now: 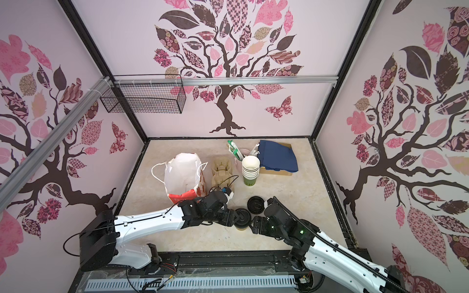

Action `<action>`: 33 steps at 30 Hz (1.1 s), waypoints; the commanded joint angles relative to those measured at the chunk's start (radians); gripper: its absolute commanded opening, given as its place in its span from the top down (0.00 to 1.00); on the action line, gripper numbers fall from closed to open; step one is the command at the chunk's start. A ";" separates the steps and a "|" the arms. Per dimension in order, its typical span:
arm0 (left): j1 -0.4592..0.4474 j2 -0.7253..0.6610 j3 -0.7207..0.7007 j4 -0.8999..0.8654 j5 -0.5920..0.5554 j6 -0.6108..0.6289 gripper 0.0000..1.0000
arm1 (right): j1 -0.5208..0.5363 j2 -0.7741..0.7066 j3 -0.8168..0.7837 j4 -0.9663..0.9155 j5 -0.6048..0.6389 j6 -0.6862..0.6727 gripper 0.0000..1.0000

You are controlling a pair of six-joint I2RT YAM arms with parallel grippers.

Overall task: Pack a coffee takeout order
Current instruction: Close the lid on the coffee cup, then pick up the coffee cup from the bottom-center of the table.

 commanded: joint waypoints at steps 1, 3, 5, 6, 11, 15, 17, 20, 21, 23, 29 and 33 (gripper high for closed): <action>0.005 0.013 0.043 -0.033 0.001 0.019 0.38 | 0.000 -0.050 0.093 -0.080 0.079 -0.048 0.15; 0.005 0.010 0.052 -0.035 0.004 0.024 0.35 | 0.000 -0.062 0.114 -0.099 0.112 -0.052 0.15; 0.004 0.001 0.059 -0.036 0.003 0.027 0.32 | 0.000 -0.069 0.117 -0.098 0.131 -0.048 0.15; 0.005 -0.004 0.060 -0.037 0.001 0.029 0.30 | 0.000 -0.070 0.117 -0.096 0.134 -0.047 0.15; 0.005 -0.021 0.073 -0.024 0.009 0.036 0.28 | 0.000 -0.059 0.122 -0.119 0.133 -0.055 0.15; 0.005 -0.029 0.107 -0.024 0.024 0.048 0.26 | 0.000 -0.052 0.132 -0.124 0.139 -0.062 0.15; 0.005 -0.041 0.120 -0.028 0.025 0.053 0.25 | 0.000 -0.050 0.133 -0.124 0.139 -0.062 0.14; 0.005 -0.065 0.139 -0.049 0.009 0.065 0.24 | 0.000 -0.046 0.133 -0.122 0.138 -0.064 0.14; 0.005 -0.075 0.146 -0.055 0.003 0.068 0.24 | 0.000 -0.043 0.133 -0.122 0.139 -0.065 0.14; 0.005 -0.101 0.163 -0.072 -0.009 0.075 0.24 | 0.000 -0.037 0.135 -0.121 0.141 -0.072 0.14; 0.007 -0.250 0.248 -0.153 -0.148 0.193 0.24 | 0.001 0.011 0.157 -0.107 0.157 -0.115 0.13; 0.013 -0.358 0.331 -0.218 -0.262 0.305 0.24 | 0.000 0.049 0.172 -0.097 0.165 -0.139 0.13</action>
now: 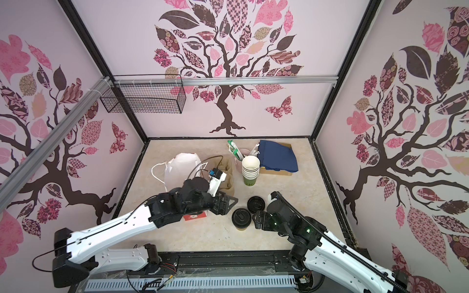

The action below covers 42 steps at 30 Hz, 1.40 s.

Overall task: Pack a coffee takeout order
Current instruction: Pick up the coffee cup from the bottom-center of the table.

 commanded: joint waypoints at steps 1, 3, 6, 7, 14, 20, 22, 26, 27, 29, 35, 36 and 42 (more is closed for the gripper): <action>0.007 -0.090 0.097 -0.068 -0.156 0.140 0.23 | 0.000 0.025 0.053 0.002 0.027 -0.038 0.13; 0.009 -0.134 0.134 -0.095 -0.243 0.205 0.23 | 0.000 0.038 0.057 0.011 0.029 -0.041 0.12; 0.014 -0.176 0.181 -0.153 -0.414 0.274 0.19 | 0.000 0.053 0.061 0.023 0.032 -0.041 0.12; 0.017 -0.182 0.196 -0.175 -0.469 0.286 0.19 | 0.000 0.057 0.062 0.027 0.033 -0.042 0.12; 0.248 -0.234 0.230 -0.328 -0.532 0.261 0.17 | 0.000 0.108 0.084 0.052 0.028 -0.072 0.11; 0.589 -0.331 0.158 -0.339 -0.441 0.223 0.15 | 0.000 0.176 0.128 0.059 0.023 -0.128 0.10; 0.685 -0.356 0.123 -0.356 -0.423 0.206 0.13 | 0.000 0.203 0.146 0.061 0.020 -0.153 0.09; 0.859 -0.421 -0.002 -0.379 -0.373 0.150 0.12 | 0.000 0.254 0.173 0.063 0.016 -0.196 0.08; 0.887 -0.436 -0.039 -0.384 -0.375 0.126 0.11 | 0.000 0.264 0.177 0.068 0.016 -0.204 0.08; 0.936 -0.475 -0.113 -0.405 -0.381 0.045 0.11 | 0.000 0.290 0.188 0.071 0.013 -0.224 0.08; 0.943 -0.605 -0.289 -0.501 -0.462 -0.130 0.11 | 0.003 0.398 0.256 0.038 -0.050 -0.301 0.06; 0.943 -0.623 -0.307 -0.513 -0.464 -0.144 0.12 | 0.005 0.411 0.264 0.034 -0.057 -0.308 0.06; 0.941 -0.762 -0.340 -0.489 -0.472 -0.149 0.17 | 0.079 0.500 0.321 -0.004 -0.007 -0.324 0.03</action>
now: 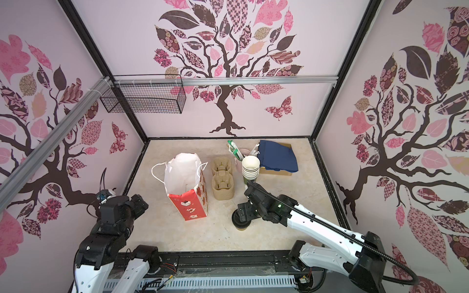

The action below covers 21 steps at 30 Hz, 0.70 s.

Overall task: Pack a coffee takeout order
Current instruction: Pick up the coffee cup from the bottom-center of the table.

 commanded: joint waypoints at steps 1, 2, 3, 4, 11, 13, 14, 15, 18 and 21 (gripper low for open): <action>0.004 -0.059 -0.032 0.028 -0.023 -0.021 0.17 | 0.057 0.055 0.059 -0.058 0.046 -0.029 0.02; 0.004 -0.072 -0.041 0.029 -0.028 -0.022 0.17 | 0.080 0.074 0.071 -0.068 0.069 -0.028 0.01; 0.004 -0.080 -0.048 0.031 -0.035 -0.027 0.17 | 0.095 0.090 0.081 -0.077 0.083 -0.026 0.00; 0.003 -0.087 -0.057 0.041 -0.034 -0.027 0.17 | 0.107 0.110 0.091 -0.089 0.096 -0.024 0.00; 0.003 -0.077 -0.096 0.104 -0.004 -0.015 0.16 | 0.128 0.193 0.110 -0.130 0.080 -0.007 0.00; 0.004 -0.070 -0.102 0.114 -0.006 -0.012 0.16 | 0.133 0.207 0.112 -0.134 0.071 -0.006 0.00; 0.004 -0.071 -0.106 0.118 -0.005 -0.012 0.16 | 0.134 0.214 0.113 -0.133 0.066 -0.006 0.00; 0.004 -0.071 -0.109 0.121 -0.005 -0.012 0.16 | 0.134 0.218 0.113 -0.135 0.061 -0.007 0.00; 0.004 -0.074 -0.115 0.126 -0.004 -0.015 0.16 | 0.137 0.234 0.115 -0.131 0.040 -0.008 0.00; 0.004 -0.075 -0.117 0.129 -0.006 -0.012 0.16 | 0.140 0.252 0.114 -0.126 0.020 -0.007 0.00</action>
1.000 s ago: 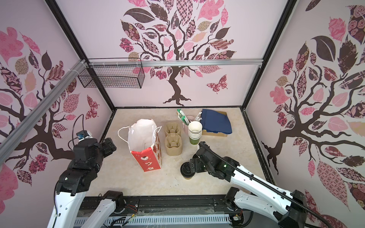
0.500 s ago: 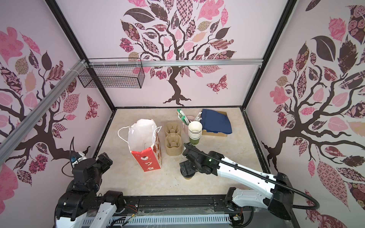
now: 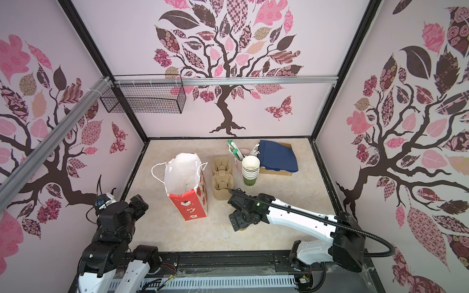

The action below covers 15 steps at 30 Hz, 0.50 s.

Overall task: Pack a coffee takeout order
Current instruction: Pick up the coffee cup from the bottom-center of the table.

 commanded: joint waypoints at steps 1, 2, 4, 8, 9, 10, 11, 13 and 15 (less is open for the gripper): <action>0.003 -0.004 -0.023 0.027 0.000 0.005 0.16 | 0.012 0.038 0.034 -0.023 -0.026 0.005 0.00; 0.003 -0.004 -0.022 0.028 0.000 0.006 0.16 | 0.014 0.044 0.034 -0.024 -0.028 0.006 0.00; 0.003 -0.006 -0.024 0.028 0.002 0.006 0.16 | 0.015 0.056 0.037 -0.024 -0.033 0.005 0.00; 0.002 -0.009 -0.026 0.030 0.002 0.006 0.16 | 0.019 0.083 0.047 -0.026 -0.020 0.011 0.00; 0.002 -0.008 -0.026 0.031 0.000 0.005 0.16 | 0.019 0.088 0.049 -0.026 -0.020 0.012 0.00; 0.003 -0.008 -0.024 0.029 -0.003 0.005 0.16 | 0.019 0.095 0.053 -0.027 -0.015 0.013 0.00; 0.002 -0.010 -0.025 0.028 -0.005 0.005 0.16 | 0.019 0.101 0.057 -0.027 -0.016 0.014 0.00; 0.001 -0.010 -0.024 0.028 -0.006 0.004 0.16 | 0.020 0.112 0.062 -0.027 -0.016 0.014 0.00; 0.002 -0.012 -0.023 0.027 -0.008 0.003 0.16 | 0.020 0.124 0.065 -0.028 -0.011 0.013 0.01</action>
